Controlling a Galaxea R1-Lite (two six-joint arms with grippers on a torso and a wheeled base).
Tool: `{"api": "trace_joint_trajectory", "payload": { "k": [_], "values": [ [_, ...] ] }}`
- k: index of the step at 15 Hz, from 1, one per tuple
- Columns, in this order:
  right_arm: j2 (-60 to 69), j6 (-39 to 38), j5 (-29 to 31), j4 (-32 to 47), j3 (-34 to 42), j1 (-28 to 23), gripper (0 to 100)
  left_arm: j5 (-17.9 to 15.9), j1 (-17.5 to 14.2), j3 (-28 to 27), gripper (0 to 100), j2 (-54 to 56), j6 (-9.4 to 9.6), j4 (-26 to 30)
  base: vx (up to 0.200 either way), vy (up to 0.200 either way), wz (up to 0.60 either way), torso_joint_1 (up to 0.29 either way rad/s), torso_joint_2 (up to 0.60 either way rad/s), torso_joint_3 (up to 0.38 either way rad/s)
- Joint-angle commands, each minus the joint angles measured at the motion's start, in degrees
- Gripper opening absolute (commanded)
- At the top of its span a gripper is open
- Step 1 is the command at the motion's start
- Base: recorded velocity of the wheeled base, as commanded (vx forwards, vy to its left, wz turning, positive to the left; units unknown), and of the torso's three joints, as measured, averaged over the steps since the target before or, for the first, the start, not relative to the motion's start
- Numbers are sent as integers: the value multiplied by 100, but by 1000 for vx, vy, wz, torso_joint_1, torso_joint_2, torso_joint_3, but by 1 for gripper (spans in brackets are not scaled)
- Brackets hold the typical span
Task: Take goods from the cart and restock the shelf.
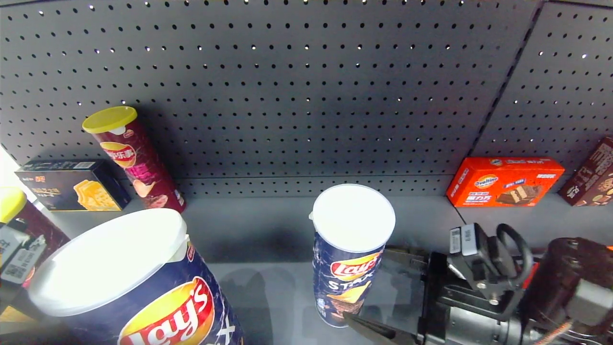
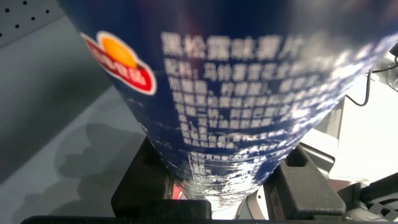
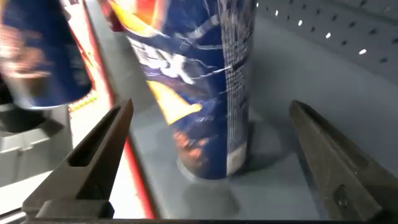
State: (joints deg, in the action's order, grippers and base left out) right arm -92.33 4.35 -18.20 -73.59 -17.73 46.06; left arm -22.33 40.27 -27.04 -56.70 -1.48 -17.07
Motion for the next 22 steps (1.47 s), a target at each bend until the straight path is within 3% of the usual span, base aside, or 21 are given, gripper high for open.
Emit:
{"api": "trace_joint_trajectory", "payload": {
  "k": [1, 4, 7, 10, 15, 18, 19, 20, 22],
  "values": [
    [1182, 13, 1, 275, 340, -9, 100, 1, -1, 58, 0, 10, -2, -34, 0, 0, 0, 0, 0, 0],
    [2079, 13, 53, 1119, 111, -141, 100, 1, 8, 173, 0, 98, 7, -34, 0, 0, 0, 0, 0, 0],
    [3301, -5, 1741, 2649, -267, -229, 100, 10, 8, 225, 0, 221, 7, -34, 0, 0, 0, 0, 0, 0],
    [3986, -13, 2400, 3018, 234, -308, 100, 1, -1, 225, 0, 229, -11, -25, 0, 0, 0, 0, 0, 0],
    [4786, -5, 2646, 3035, 1078, -738, 100, 1, -1, 234, 0, 221, -11, -7, 0, 0, 0, 0, 0, 0],
    [5252, -110, 2620, 3035, 1333, -1485, 100, 10, -1, 313, 0, 221, -11, -42, 0, 0, 0, 0, 0, 0],
    [5630, -145, 2620, 3035, 1632, -1943, 100, 10, 8, 357, 0, 229, -11, -42, 0, 0, 0, 0, 0, 0],
    [5744, -136, 2629, 3044, 1693, -2022, 100, 10, -1, 366, 0, 238, -11, -42, 0, 0, 0, 0, 0, 0],
    [6623, -136, 2646, 3870, 1711, -2505, 100, 10, -1, 357, 0, 282, -11, -42, 0, 0, 0, 0, 0, 0]
  ]
}}
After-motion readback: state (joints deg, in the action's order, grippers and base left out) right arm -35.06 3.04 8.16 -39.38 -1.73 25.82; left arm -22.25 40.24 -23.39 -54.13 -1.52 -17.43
